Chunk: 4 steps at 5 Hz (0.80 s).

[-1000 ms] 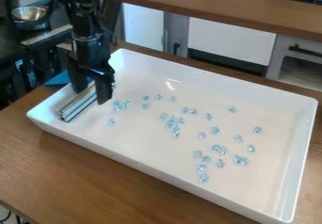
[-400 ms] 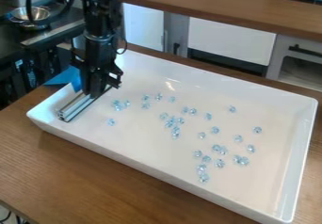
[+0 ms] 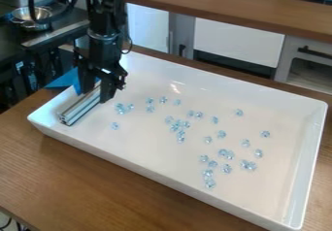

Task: Sweep into pile

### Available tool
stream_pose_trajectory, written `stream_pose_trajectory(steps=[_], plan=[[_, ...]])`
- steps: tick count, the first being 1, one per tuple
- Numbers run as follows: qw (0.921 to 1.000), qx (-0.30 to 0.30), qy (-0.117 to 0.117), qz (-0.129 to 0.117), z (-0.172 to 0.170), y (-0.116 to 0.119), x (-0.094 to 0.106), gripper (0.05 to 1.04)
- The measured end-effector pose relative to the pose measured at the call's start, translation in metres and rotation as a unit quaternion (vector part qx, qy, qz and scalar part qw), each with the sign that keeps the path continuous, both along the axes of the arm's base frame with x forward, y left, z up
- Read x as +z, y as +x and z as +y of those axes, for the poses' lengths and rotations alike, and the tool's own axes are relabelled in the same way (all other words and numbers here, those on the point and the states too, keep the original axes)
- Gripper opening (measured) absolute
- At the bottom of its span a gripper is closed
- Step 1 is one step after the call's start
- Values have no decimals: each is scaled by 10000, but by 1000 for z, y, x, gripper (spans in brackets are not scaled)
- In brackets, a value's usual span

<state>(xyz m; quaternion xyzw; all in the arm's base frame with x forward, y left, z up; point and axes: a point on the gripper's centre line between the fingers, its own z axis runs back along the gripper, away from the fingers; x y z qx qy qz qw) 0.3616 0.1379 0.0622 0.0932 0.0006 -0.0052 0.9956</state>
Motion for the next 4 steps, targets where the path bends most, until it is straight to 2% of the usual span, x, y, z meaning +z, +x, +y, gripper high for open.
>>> stream_pose_trajectory(steps=[1, 3, 4], plan=[[9999, -31, -97, 81, 1, -2, 2, 994], [9999, -62, -78, 23, 6, -2, 3, 1001], [9999, -67, 44, -115, 13, 2, 3, 1001]])
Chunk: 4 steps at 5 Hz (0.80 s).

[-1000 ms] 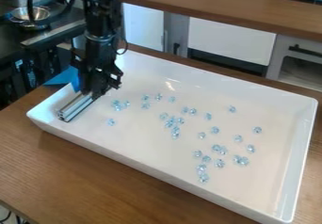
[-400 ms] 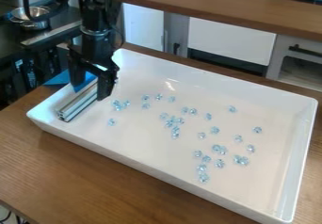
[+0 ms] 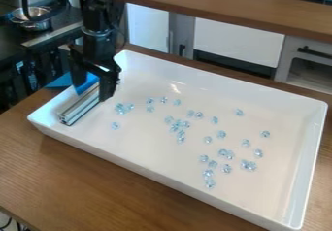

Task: Sweep into pile

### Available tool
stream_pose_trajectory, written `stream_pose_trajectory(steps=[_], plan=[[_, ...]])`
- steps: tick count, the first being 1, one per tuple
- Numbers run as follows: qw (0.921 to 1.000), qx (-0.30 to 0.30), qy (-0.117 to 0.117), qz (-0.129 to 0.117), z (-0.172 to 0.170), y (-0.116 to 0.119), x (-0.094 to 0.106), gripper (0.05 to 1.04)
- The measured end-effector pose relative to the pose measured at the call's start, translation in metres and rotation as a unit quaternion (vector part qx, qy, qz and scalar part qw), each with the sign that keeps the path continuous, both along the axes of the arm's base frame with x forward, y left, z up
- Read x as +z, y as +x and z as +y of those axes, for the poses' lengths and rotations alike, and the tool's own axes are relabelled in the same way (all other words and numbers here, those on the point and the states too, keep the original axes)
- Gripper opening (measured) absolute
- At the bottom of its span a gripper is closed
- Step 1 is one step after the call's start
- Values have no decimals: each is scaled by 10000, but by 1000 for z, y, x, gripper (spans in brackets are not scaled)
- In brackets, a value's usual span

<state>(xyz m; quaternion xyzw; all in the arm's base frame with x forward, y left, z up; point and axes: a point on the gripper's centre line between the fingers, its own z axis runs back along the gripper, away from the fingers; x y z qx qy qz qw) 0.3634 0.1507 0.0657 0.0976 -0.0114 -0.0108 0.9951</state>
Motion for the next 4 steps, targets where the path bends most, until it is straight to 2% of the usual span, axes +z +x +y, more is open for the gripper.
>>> stream_pose_trajectory(steps=[1, 2, 3, 4], plan=[[10000, -25, 45, 35, 3, -2, -3, 977], [9992, 130, -62, 378, 1, -10, -15, 823], [9991, 221, -42, 356, 2, -6, -15, 548], [9992, 216, -6, 323, 2, -5, -14, 328]])
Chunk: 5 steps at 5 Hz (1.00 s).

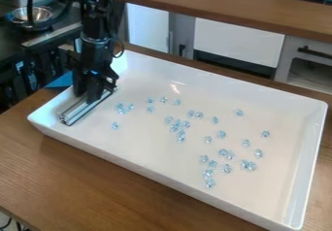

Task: Sweep into pile

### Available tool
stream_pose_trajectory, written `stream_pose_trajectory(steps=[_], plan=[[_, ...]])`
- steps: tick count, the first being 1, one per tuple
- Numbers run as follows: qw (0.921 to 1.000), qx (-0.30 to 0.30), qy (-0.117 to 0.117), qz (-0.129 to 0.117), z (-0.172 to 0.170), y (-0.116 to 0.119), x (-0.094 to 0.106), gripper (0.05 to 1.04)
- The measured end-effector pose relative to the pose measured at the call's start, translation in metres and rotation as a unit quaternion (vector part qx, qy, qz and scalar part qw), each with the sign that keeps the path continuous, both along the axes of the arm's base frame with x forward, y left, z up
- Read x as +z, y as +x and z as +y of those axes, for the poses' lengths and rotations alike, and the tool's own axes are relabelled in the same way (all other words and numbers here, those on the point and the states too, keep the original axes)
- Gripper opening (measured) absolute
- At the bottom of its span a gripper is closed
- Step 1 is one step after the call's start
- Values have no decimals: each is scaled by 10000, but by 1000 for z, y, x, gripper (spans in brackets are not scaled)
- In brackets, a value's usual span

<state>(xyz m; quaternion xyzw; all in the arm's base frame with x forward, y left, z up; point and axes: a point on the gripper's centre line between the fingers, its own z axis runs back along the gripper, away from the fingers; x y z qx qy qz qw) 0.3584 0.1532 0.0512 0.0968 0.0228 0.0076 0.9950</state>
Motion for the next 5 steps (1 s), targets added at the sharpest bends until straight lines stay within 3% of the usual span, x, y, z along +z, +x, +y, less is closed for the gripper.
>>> stream_pose_trajectory(steps=[1, 2, 3, 5], plan=[[9999, -26, -154, -17, -5, 1, -1, 328], [9989, -31, -462, 0, -19, 1, -3, 328], [9971, 143, -733, 160, -40, 0, -2, 328], [9949, 300, -913, 295, -83, 3, -3, 328]])
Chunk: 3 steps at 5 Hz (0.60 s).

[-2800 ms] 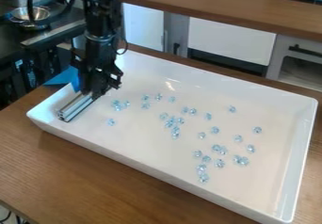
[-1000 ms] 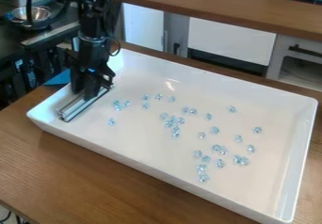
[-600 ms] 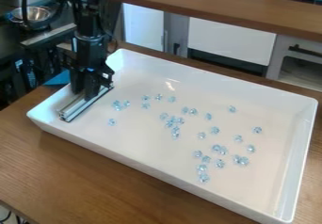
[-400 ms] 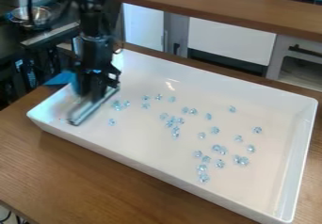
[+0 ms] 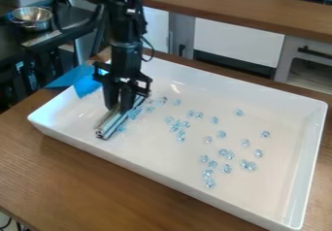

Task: Sweep into pile

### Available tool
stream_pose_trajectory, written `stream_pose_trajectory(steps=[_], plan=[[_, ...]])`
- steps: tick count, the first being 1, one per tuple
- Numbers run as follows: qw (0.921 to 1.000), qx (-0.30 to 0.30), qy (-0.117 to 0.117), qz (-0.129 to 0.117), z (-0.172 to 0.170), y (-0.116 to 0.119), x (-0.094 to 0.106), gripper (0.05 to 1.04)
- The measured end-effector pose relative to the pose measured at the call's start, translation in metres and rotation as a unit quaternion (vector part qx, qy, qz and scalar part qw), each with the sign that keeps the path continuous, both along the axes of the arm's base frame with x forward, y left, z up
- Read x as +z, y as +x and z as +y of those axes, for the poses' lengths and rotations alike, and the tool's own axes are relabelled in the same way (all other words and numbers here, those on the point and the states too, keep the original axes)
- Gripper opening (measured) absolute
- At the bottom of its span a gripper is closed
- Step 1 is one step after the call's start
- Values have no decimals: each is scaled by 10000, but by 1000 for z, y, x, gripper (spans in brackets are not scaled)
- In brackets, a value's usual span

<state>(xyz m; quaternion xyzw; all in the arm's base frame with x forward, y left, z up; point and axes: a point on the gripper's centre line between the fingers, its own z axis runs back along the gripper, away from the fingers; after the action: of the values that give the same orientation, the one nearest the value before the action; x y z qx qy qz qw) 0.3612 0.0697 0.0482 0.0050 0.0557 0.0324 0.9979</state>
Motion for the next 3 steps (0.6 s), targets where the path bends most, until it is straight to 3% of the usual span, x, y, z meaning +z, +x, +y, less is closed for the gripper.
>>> stream_pose_trajectory(steps=[1, 3], plan=[[9999, 89, -86, 14, -19, 1, -1, 328], [9986, 58, -455, 281, -77, -4, 1, 328]])
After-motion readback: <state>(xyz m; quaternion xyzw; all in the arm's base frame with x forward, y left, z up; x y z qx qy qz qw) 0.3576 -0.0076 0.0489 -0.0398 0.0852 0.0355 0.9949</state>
